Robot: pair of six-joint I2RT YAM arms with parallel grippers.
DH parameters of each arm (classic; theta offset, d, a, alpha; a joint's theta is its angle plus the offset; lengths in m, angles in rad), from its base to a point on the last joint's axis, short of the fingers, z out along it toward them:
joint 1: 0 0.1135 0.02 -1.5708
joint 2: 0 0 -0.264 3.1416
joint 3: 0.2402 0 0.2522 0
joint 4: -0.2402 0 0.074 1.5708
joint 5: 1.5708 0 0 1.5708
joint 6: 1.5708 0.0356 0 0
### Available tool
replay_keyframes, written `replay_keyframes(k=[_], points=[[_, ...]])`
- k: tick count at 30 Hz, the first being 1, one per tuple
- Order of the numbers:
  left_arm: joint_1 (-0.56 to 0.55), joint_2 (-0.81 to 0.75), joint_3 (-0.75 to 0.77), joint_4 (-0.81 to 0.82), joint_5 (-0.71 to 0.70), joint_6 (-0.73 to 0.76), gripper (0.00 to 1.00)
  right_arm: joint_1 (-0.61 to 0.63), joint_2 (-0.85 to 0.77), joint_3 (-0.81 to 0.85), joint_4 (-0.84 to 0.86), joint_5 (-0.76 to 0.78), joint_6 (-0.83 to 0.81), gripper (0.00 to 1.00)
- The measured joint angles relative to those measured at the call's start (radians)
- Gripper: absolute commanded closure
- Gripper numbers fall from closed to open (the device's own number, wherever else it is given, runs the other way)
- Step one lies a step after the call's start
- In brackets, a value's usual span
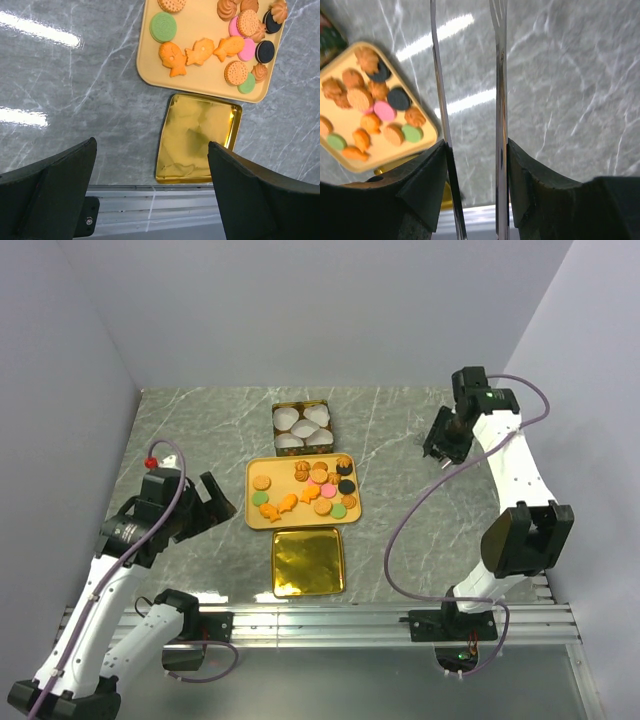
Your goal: Pack the cookies
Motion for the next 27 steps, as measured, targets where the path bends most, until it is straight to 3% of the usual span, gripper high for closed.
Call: replay_keyframes(k=[6, 18, 27], points=[[0.0, -0.023, -0.003, 0.002, 0.004, 0.013, 0.01, 0.109, -0.008, -0.011, -0.052, -0.013, -0.005, 0.45], [0.0, -0.069, -0.003, -0.027, 0.002, 0.025, 0.01, 0.453, 0.051, 0.098, -0.127, -0.01, 0.001, 0.46], [0.0, -0.087, -0.004, -0.031, 0.0, 0.026, 0.0, 0.539, 0.201, 0.247, -0.162, 0.002, 0.01, 0.46]])
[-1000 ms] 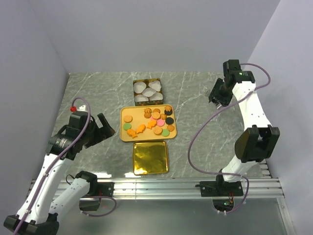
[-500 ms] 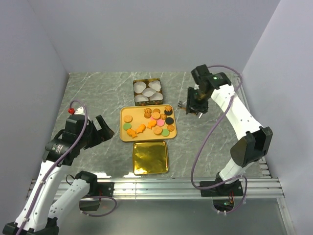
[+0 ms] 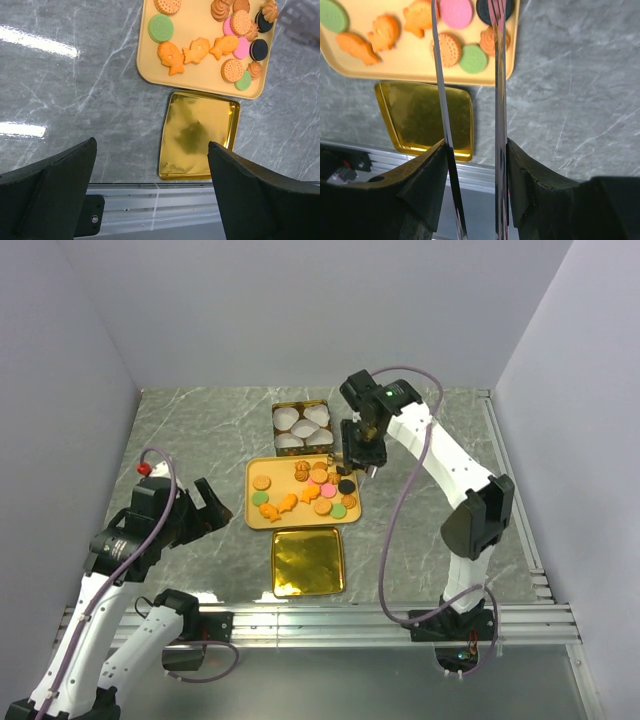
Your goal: Pack the cookies
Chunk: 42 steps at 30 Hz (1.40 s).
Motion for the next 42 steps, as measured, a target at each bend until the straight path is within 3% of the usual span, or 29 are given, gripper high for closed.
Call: replay_keyframes(k=[10, 25, 42], points=[[0.0, 0.034, 0.0, -0.007, -0.024, 0.022, 0.01, 0.0, 0.184, 0.277, -0.013, 0.061, -0.023, 0.47], [0.0, 0.126, 0.023, -0.012, -0.008, 0.056, 0.0, 0.023, 0.219, 0.262, -0.025, 0.17, -0.038, 0.47], [-0.01, 0.118, 0.023, -0.008, 0.004, 0.056, 0.01, 0.05, 0.235, 0.195, -0.024, 0.234, -0.046, 0.47]])
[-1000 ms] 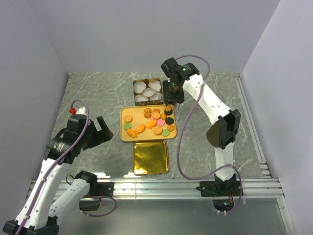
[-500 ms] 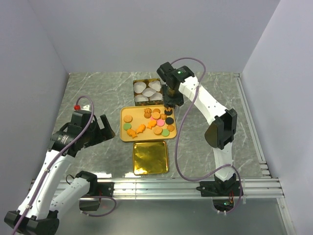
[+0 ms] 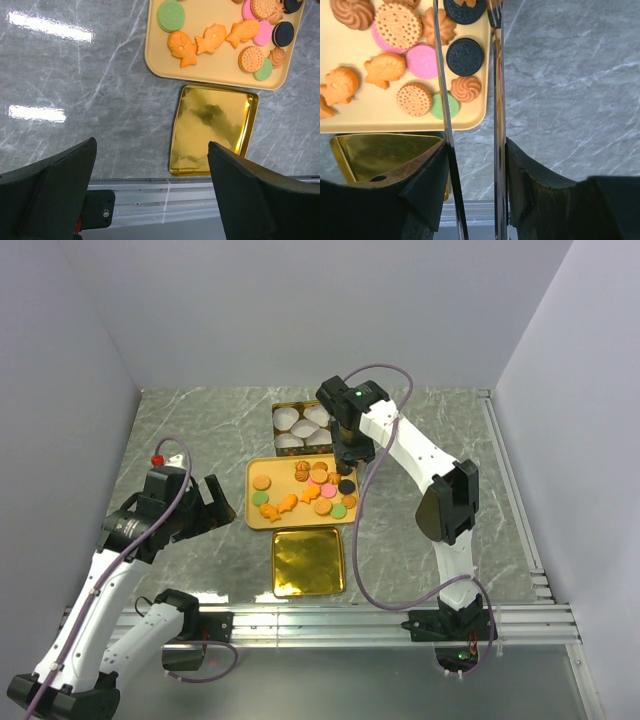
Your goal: Pack the cookies
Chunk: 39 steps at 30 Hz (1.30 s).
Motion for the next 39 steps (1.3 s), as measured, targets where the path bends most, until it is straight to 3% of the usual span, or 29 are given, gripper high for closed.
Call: replay_keyframes(k=[15, 27, 39], points=[[0.0, -0.042, 0.0, -0.01, 0.0, 0.0, 0.0, 0.019, 0.08, -0.008, -0.012, 0.001, 0.002, 0.49], [-0.009, -0.054, 0.0, -0.012, 0.0, 0.0, 0.01, 0.024, 0.08, -0.025, -0.006, 0.008, 0.023, 0.71], [-0.045, -0.038, 0.0, -0.011, 0.0, 0.0, 0.01, 0.026, 0.061, -0.027, -0.003, 0.009, 0.04, 0.73]])
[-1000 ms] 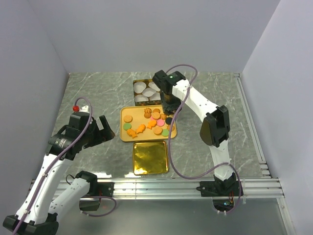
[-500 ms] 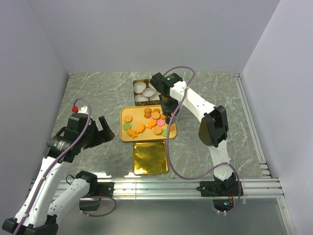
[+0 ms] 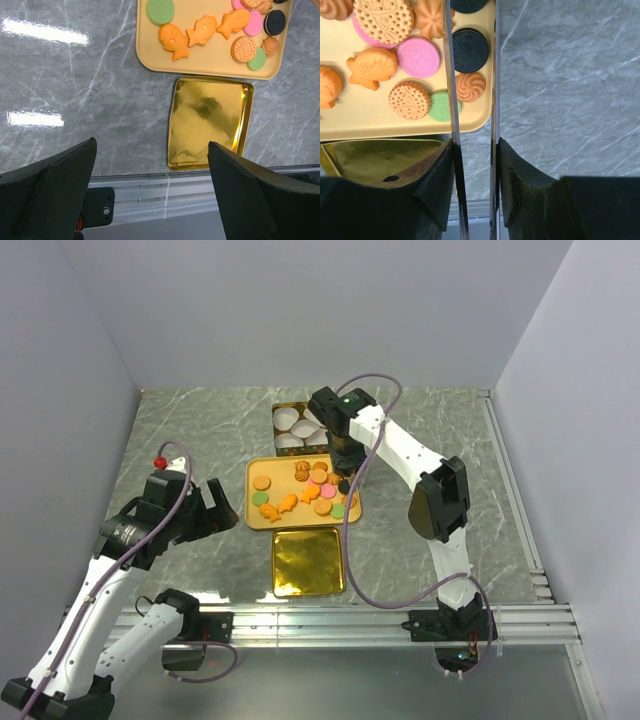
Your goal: Pack the cookies
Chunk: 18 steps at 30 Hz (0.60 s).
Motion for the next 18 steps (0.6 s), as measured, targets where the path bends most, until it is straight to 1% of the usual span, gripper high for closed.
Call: replay_keyframes(k=[12, 18], points=[[-0.02, 0.035, 0.0, 0.009, 0.0, 0.0, 0.01, 0.0, -0.135, 0.0, -0.002, -0.009, 0.029, 0.75], [-0.025, 0.047, 0.0, 0.025, 0.012, 0.0, 0.01, 0.0, -0.163, 0.0, -0.004, -0.016, 0.037, 0.75]])
